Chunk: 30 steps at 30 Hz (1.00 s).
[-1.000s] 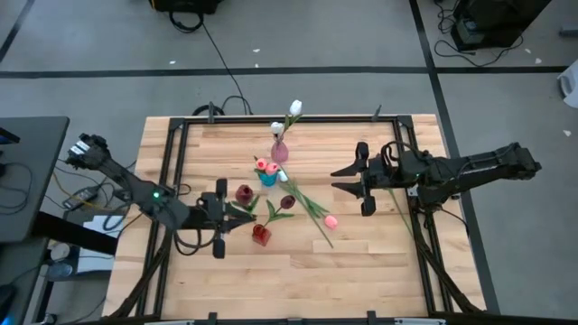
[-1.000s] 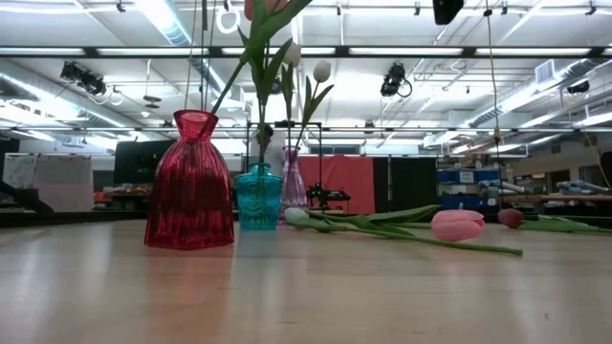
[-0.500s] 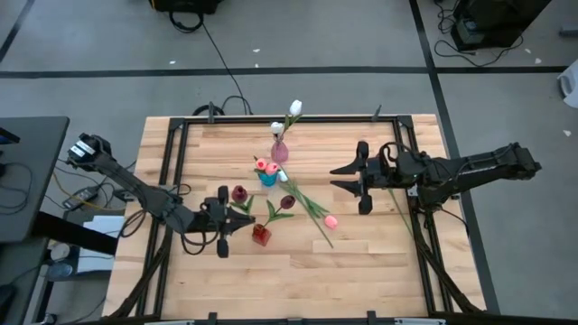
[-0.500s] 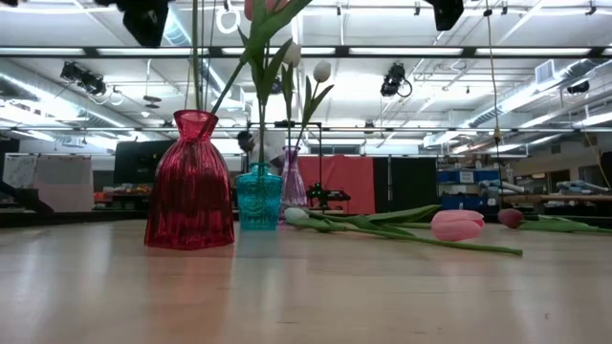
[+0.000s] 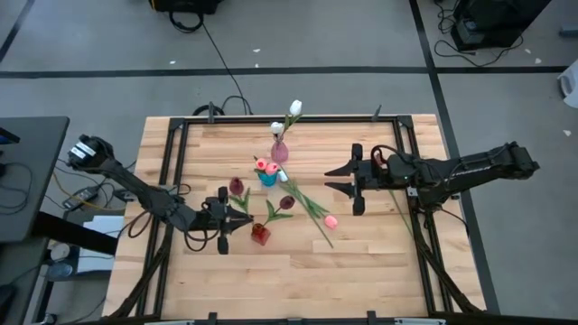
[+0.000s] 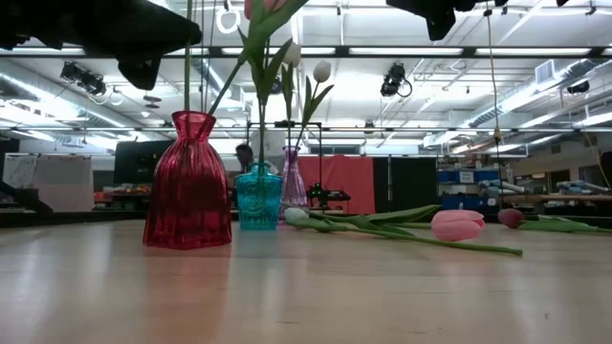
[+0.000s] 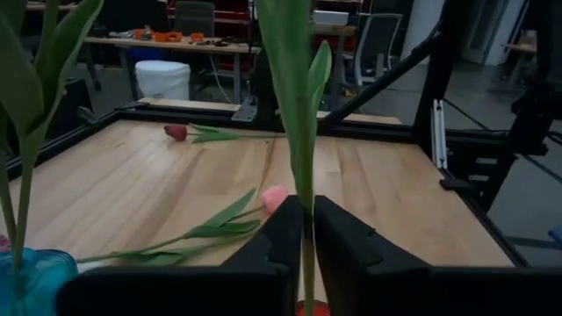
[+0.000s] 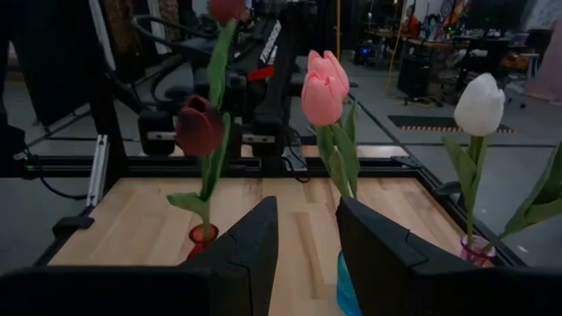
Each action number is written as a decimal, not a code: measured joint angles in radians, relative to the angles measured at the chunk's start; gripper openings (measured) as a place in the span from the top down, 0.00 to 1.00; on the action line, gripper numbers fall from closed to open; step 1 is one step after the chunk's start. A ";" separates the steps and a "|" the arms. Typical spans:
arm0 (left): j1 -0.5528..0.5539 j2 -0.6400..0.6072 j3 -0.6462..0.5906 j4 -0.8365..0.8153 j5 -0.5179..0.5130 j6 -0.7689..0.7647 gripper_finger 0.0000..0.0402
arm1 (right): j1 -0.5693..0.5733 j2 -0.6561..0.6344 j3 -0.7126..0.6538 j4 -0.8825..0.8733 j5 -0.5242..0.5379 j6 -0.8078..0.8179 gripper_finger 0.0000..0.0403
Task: Sort flowers into vase by color
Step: Put the bottom red flower into the red vase, then put the red flower into the red vase
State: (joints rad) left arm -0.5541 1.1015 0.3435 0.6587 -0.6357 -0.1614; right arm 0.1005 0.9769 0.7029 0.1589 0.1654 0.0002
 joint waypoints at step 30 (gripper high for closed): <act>0.009 -0.097 0.015 -0.344 0.167 -0.084 0.48 | 0.000 0.045 0.000 -0.079 -0.041 0.031 0.67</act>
State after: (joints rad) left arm -0.5453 1.0042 0.3588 0.3144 -0.4686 -0.2458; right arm 0.1005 1.0222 0.7029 0.0798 0.1245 0.0308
